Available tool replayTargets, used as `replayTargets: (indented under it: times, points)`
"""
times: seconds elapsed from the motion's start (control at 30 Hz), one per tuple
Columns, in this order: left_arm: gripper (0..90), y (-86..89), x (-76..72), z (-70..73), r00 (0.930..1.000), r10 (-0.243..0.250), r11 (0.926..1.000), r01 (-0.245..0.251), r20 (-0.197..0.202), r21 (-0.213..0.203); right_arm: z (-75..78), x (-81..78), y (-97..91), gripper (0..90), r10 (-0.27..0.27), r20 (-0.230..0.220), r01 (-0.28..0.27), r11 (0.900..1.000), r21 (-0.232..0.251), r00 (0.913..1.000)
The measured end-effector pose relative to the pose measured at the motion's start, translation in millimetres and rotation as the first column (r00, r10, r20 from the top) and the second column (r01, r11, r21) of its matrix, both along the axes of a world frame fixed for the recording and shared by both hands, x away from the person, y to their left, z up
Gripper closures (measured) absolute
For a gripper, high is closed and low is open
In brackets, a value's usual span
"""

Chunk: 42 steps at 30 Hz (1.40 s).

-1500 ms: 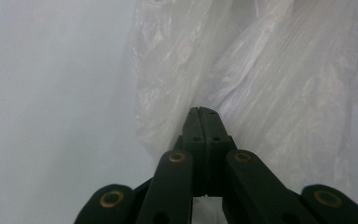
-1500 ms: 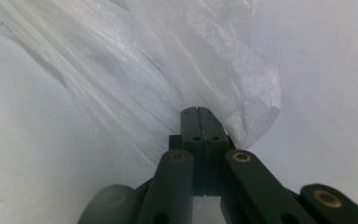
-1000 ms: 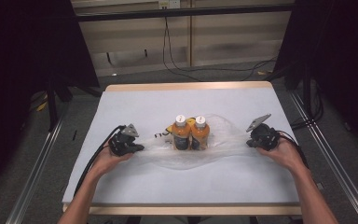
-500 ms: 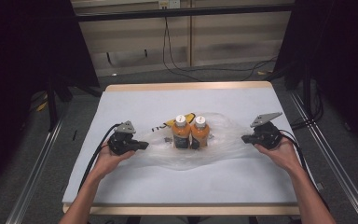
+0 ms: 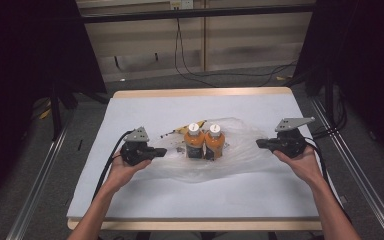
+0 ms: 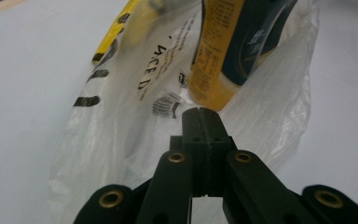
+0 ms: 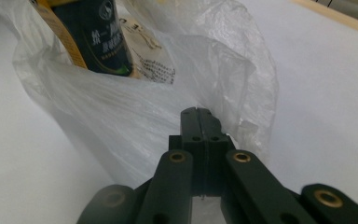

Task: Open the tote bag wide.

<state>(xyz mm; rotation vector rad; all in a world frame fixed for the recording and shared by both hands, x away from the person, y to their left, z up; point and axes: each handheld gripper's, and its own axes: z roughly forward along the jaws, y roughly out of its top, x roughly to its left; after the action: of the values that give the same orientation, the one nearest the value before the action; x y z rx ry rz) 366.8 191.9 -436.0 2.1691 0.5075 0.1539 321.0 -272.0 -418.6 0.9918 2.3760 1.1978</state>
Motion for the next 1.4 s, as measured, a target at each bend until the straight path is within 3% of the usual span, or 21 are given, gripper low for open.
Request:
replayTargets:
  times: [0.1, 0.33, 0.57, 0.67, 0.77, 0.93, 1.07, 1.1, 1.13, 1.27, 1.3, 1.4]
  points:
    - [90.0, -7.4, -4.4, 0.6, 0.9998, -0.019, 0.9997, 0.019, 0.003, -0.018, 2.9, -1.8, 2.2, 90.0, 0.004, 0.011, -0.004, 0.9997, 0.025, 0.9999]
    - [90.0, -23.6, -10.8, 4.3, 0.9987, -0.050, 0.9972, 0.050, 0.000, -0.055, 4.5, -1.4, 15.4, 90.0, 0.031, 0.015, -0.031, 0.9991, 0.027, 0.9994]
    - [90.0, -55.1, -18.6, 8.1, 0.9944, -0.105, 0.9895, 0.105, -0.004, -0.100, 10.1, 9.4, 36.8, 90.0, 0.069, 0.004, -0.069, 0.9967, 0.042, 0.9976]
    - [90.0, -66.0, -19.5, 6.7, 0.9938, -0.111, 0.9889, 0.111, 0.010, -0.098, 12.1, 13.6, 44.7, 90.0, 0.085, 0.009, -0.086, 0.9955, 0.041, 0.9963]
    - [90.0, -80.4, -17.2, 4.2, 0.9927, -0.121, 0.9881, 0.121, 0.004, -0.095, 11.5, 24.7, 61.2, 90.0, 0.109, -0.001, -0.109, 0.9935, 0.032, 0.9940]
    - [90.0, -94.0, -18.0, 0.1, 0.9921, -0.125, 0.9880, 0.123, -0.015, -0.094, 7.2, 36.6, 70.8, 90.0, 0.115, -0.022, -0.115, 0.9932, 0.015, 0.9931]
    - [90.0, -104.3, -16.7, -6.4, 0.9921, -0.124, 0.9891, 0.122, -0.020, -0.083, -3.9, 49.0, 78.0, 90.0, 0.112, -0.041, -0.112, 0.9937, 0.010, 0.9928]
    - [90.0, -109.7, -15.7, -10.6, 0.9920, -0.122, 0.9870, 0.117, -0.034, -0.110, -9.4, 52.1, 80.1, 90.0, 0.112, -0.060, -0.112, 0.9937, 0.004, 0.9919]
    - [90.0, -112.0, -15.8, -10.4, 0.9931, -0.115, 0.9894, 0.112, -0.026, -0.092, -12.0, 53.5, 80.8, 90.0, 0.115, -0.066, -0.115, 0.9933, -0.001, 0.9912]
    - [90.0, -115.0, -14.2, -12.7, 0.9923, -0.122, 0.9892, 0.120, -0.020, -0.084, -16.7, 57.7, 82.9, 90.0, 0.115, -0.078, -0.115, 0.9933, 0.003, 0.9903]
    - [90.0, -114.8, -14.0, -15.0, 0.9923, -0.123, 0.9910, 0.122, -0.013, -0.054, -18.4, 60.2, 84.5, 90.0, 0.119, -0.083, -0.120, 0.9928, -0.005, 0.9894]
    - [90.0, -115.7, -14.6, -20.2, 0.9930, -0.117, 0.9924, 0.117, -0.009, -0.037, -21.2, 65.0, 88.2, 90.0, 0.119, -0.089, -0.120, 0.9927, -0.008, 0.9889]
